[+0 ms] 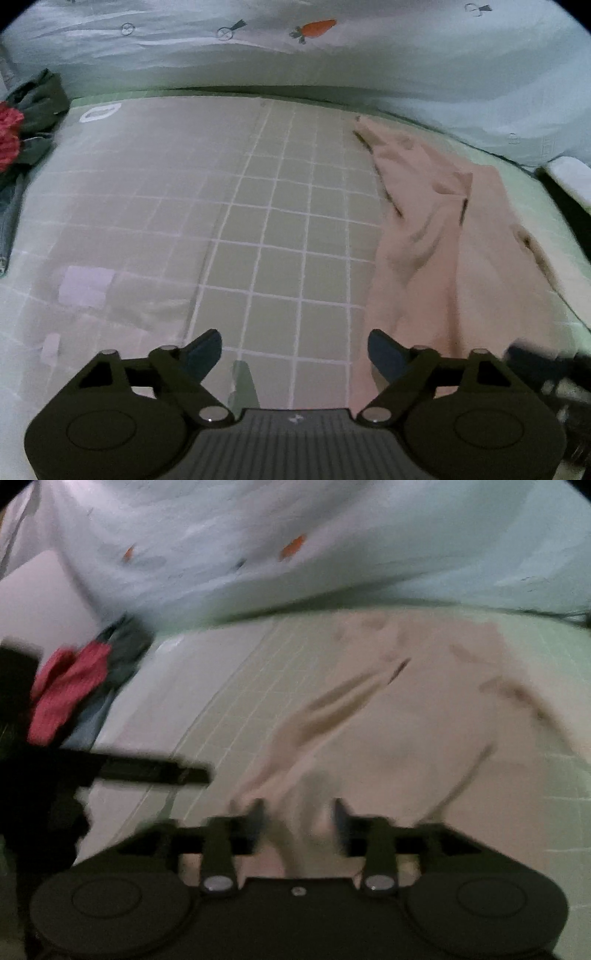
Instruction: Fold clothes
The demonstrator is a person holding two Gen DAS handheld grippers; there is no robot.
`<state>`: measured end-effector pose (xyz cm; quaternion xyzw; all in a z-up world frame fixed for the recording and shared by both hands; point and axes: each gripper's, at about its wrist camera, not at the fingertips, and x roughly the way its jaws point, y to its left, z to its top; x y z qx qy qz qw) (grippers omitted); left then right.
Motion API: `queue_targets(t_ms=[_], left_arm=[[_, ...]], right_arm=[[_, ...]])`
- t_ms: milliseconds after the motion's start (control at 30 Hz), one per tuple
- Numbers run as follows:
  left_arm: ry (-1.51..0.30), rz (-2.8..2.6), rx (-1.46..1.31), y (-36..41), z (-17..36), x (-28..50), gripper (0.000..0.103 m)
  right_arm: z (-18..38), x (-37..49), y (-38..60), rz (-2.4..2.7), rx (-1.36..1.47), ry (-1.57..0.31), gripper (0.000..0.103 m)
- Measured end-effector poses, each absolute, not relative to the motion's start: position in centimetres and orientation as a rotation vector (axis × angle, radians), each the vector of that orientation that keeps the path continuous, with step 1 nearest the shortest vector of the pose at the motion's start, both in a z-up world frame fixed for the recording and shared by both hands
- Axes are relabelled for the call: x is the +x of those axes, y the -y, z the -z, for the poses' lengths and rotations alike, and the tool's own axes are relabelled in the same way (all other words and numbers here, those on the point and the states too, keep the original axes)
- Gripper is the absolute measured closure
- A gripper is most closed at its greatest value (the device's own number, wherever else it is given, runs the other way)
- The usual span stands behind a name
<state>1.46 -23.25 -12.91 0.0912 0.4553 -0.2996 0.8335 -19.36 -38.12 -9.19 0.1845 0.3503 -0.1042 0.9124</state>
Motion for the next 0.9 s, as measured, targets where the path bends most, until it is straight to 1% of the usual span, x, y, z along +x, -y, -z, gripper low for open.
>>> queue_targets(t_ms=[67, 133, 300, 400, 433, 467, 533, 733, 900], left_arm=[[-0.963, 0.687, 0.177, 23.5, 12.6, 1.1, 0.028], [-0.96, 0.751, 0.162, 24.2, 12.3, 0.8, 0.034], [-1.015, 0.912, 0.141, 26.9, 13.0, 0.0, 0.043], [-1.058, 0.955, 0.163, 28.5, 14.0, -0.6, 0.043], [-1.072, 0.958, 0.177, 28.8, 14.4, -0.8, 0.046], [-1.089, 0.963, 0.182, 29.1, 14.8, -0.9, 0.05], [-1.122, 0.985, 0.184, 29.3, 15.3, -1.2, 0.095], [-1.087, 1.048, 0.113, 27.6, 13.2, -2.6, 0.096], [-1.086, 1.006, -0.037, 23.8, 11.1, -4.1, 0.096]], right_arm=[[8.9, -20.1, 39.1, 0.299, 0.403, -0.7, 0.037], [8.6, -20.9, 40.1, 0.384, 0.425, -0.677, 0.031], [8.9, -23.6, 42.7, 0.537, 0.517, -0.684, 0.031], [9.0, -25.1, 43.6, 0.594, 0.56, -0.679, 0.031], [9.1, -25.6, 43.9, 0.606, 0.569, -0.678, 0.031], [9.2, -26.1, 44.1, 0.619, 0.577, -0.677, 0.031], [9.4, -26.9, 44.4, 0.644, 0.594, -0.678, 0.031], [9.8, -28.5, 44.4, 0.669, 0.628, -0.683, 0.031], [10.4, -28.5, 43.7, 0.618, 0.609, -0.722, 0.031]])
